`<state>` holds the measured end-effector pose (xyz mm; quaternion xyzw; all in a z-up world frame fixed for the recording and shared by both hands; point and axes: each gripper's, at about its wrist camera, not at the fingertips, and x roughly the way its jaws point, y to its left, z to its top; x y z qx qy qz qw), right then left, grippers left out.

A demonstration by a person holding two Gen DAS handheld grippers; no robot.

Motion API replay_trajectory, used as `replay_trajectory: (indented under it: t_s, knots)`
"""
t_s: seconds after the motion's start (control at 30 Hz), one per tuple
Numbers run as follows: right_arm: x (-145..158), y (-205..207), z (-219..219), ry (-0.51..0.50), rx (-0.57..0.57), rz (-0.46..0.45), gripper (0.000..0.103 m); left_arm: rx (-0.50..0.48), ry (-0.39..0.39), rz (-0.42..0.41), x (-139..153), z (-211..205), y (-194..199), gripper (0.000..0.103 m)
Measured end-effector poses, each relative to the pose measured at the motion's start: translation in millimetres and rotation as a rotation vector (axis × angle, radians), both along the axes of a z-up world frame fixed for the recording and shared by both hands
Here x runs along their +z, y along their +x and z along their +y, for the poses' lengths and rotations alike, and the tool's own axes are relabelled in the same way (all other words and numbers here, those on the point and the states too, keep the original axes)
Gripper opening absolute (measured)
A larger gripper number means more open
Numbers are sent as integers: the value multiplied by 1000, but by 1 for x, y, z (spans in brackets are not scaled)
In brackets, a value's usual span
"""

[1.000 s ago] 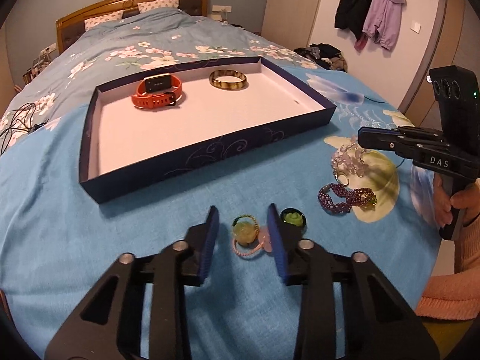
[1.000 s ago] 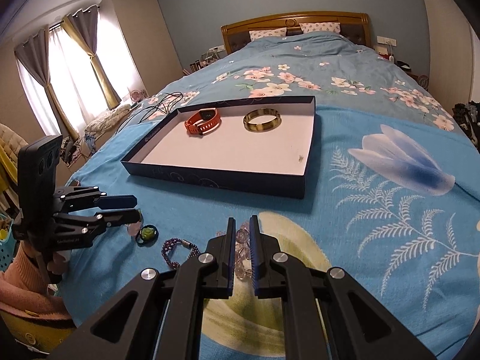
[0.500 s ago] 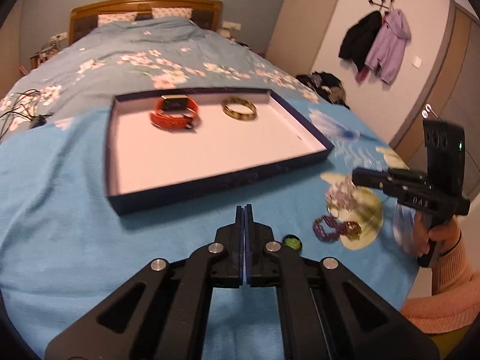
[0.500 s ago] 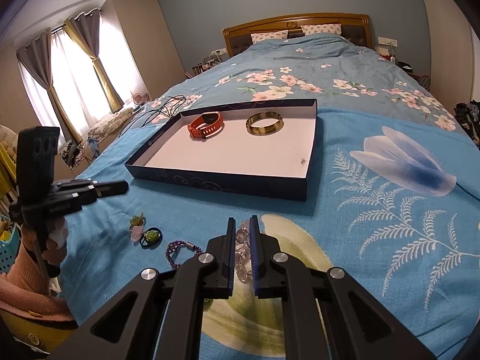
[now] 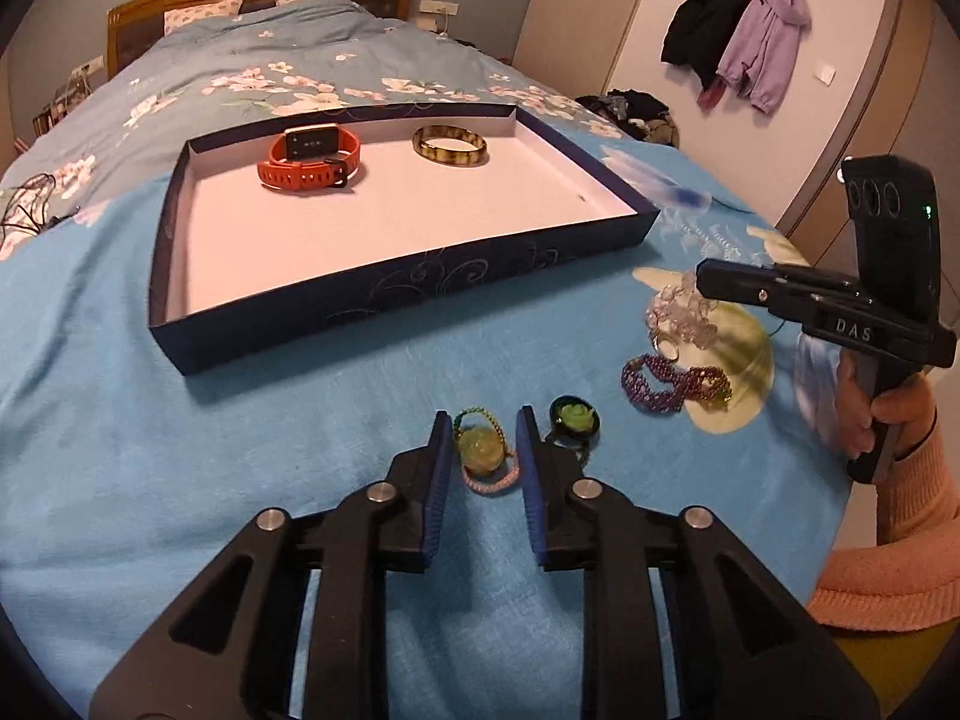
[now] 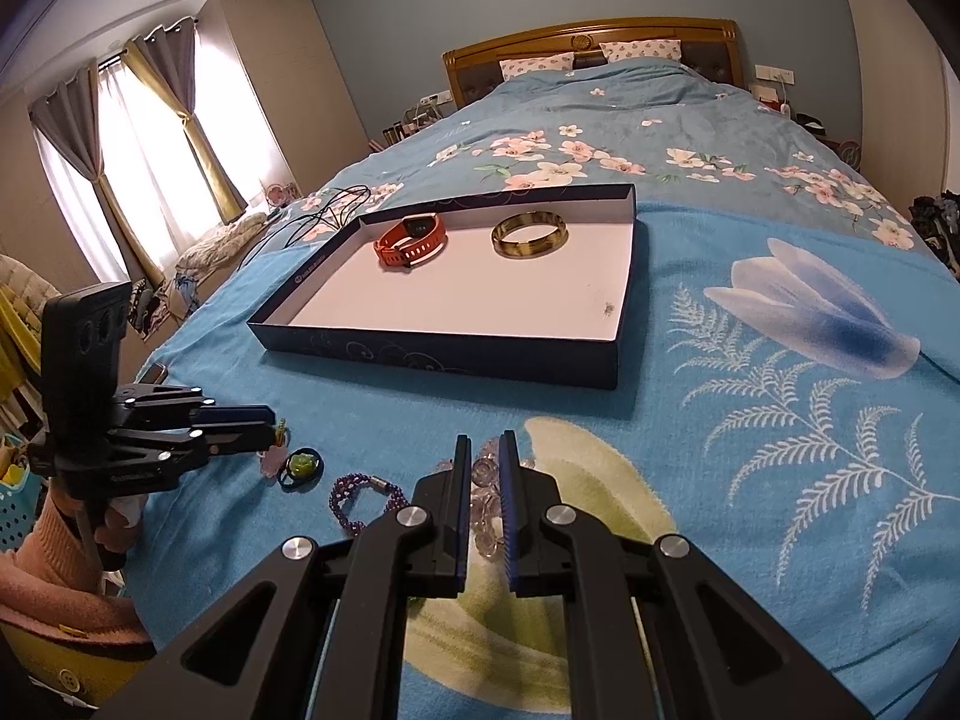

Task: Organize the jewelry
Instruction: 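Grasp the small pink ring pendant with the left tool while the right tool lifts the crystal bracelet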

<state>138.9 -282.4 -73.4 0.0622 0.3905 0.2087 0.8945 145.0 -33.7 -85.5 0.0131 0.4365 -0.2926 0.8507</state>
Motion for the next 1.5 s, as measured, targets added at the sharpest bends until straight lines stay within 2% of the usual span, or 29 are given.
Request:
replay_trajectory:
  t_s: [0.03, 0.13, 0.2, 0.3, 0.47, 0.57, 0.67, 0.7, 0.9, 1.07, 1.2, 1.27, 1.4, 1.5]
  knots:
    - [0, 0, 0, -1, -1, 0, 8, -1, -9, 7, -1, 1, 1, 14]
    - [-1, -1, 0, 3, -3, 0, 8, 14, -21, 12, -2, 3, 3, 13]
    - [-1, 0, -1, 5, -5, -1, 8, 26, -61, 19, 1, 9, 5, 6]
    - [-1, -1, -1, 6, -4, -2, 8, 67, -102, 0, 11, 22, 7, 1]
    - [0, 0, -1, 11, -5, 0, 8, 125, -70, -13, 15, 35, 9, 1]
    - [-1, 0, -2, 11, -5, 1, 8, 95, -62, -28, 14, 34, 3, 6]
    - [0, 0, -2, 9, -6, -3, 8, 35, -52, -37, 12, 23, -11, 25]
    - [1, -1, -3, 14, -8, -5, 8, 14, -46, -38, 12, 18, -16, 28]
    - [8, -3, -5, 29, -13, -24, 8, -55, -22, -46, 4, -1, -31, 37]
    - [16, -7, -3, 34, -8, -47, 8, -37, -8, -1, -4, -6, -23, 37]
    - [22, -8, -3, 37, -3, -62, 8, -8, -32, 15, -5, -5, -15, 37]
    - [24, -8, -2, 38, -1, -68, 8, 0, -36, 25, -7, -5, -11, 34]
    - [27, -9, -1, 38, 1, -76, 8, 1, -35, 31, -8, -8, -8, 17]
    - [29, -9, -2, 37, 3, -80, 8, 0, -42, 26, -7, -8, -11, 15]
